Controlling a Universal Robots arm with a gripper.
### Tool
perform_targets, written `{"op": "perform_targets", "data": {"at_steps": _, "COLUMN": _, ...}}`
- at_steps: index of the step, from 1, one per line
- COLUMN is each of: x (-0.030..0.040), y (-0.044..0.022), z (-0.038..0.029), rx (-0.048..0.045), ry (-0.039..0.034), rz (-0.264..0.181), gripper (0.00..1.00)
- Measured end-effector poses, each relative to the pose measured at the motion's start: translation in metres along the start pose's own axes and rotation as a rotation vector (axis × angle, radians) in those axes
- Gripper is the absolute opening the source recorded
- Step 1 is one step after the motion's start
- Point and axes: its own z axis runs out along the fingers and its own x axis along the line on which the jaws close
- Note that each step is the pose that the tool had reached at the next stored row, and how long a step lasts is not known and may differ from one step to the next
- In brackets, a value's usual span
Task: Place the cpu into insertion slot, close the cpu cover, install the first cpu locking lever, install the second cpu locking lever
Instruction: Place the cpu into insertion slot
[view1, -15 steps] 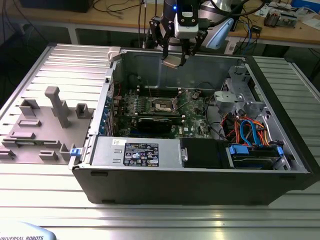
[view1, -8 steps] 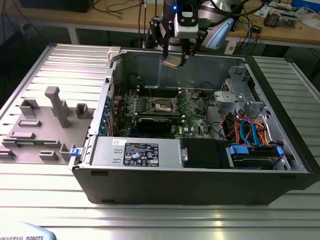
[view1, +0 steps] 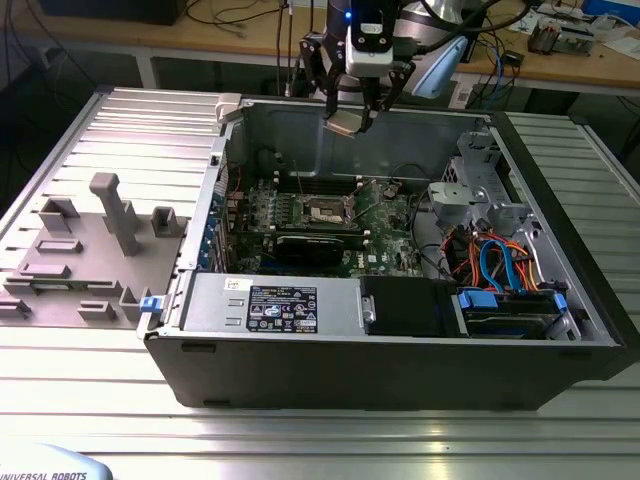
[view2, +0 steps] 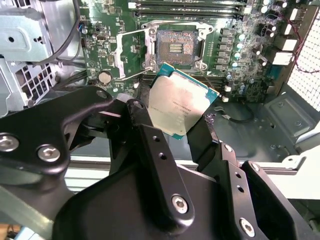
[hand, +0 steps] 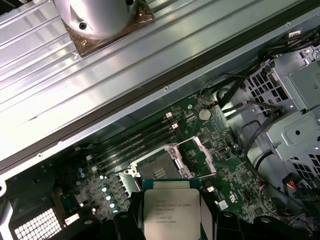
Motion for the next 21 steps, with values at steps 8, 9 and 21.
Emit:
{"op": "perform_targets", "data": {"at_steps": 8, "x": 0.0, "y": 0.0, "z": 0.0, "rx": -0.0012, "ry": -0.0057, "rz": 0.063, "gripper": 0.54}}
{"op": "perform_targets", "data": {"at_steps": 9, "x": 0.0, "y": 0.0, "z": 0.0, "rx": -0.0012, "ry": -0.0061, "rz": 0.068, "gripper": 0.54}}
{"op": "perform_targets", "data": {"at_steps": 21, "x": 0.0, "y": 0.0, "z": 0.0, "rx": -0.0025, "ry": -0.0121, "rz": 0.135, "gripper": 0.54}}
